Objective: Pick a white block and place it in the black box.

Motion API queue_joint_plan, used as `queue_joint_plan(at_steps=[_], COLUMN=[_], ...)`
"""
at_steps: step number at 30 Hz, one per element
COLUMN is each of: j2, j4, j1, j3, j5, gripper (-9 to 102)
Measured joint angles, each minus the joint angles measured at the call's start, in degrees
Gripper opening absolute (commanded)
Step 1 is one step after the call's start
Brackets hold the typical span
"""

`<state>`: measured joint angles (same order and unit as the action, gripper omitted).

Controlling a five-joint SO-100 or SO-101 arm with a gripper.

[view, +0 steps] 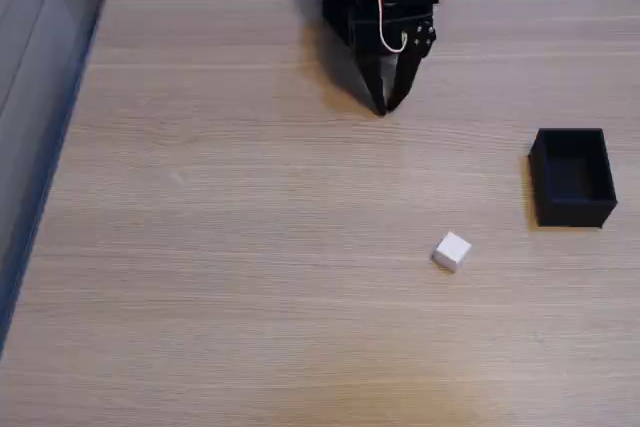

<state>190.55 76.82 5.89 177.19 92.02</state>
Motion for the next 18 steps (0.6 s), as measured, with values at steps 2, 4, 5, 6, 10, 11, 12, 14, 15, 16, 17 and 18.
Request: queue_joint_plan(at_steps=[2, 4, 5, 6, 10, 11, 12, 14, 15, 16, 17, 18], j2=[0.0, 0.0, 0.0, 0.0, 0.0, 0.0, 0.0, 0.0, 0.0, 0.0, 0.0, 0.0], j4=[0.0, 0.0, 0.0, 0.0, 0.0, 0.0, 0.0, 0.0, 0.0, 0.0, 0.0, 0.0], j1=[-0.35, -0.97, -1.14, -1.32, -1.32, -1.67, -1.93, -2.2, -2.29, -2.29, -2.29, -2.29], j3=[0.0, 0.0, 0.0, 0.0, 0.0, 0.0, 0.0, 0.0, 0.0, 0.0, 0.0, 0.0], j5=[0.0, 0.0, 0.0, 0.0, 0.0, 0.0, 0.0, 0.0, 0.0, 0.0, 0.0, 0.0], gripper=[0, 0, 0, 0, 0, 0, 0, 0, 0, 0, 0, 0])
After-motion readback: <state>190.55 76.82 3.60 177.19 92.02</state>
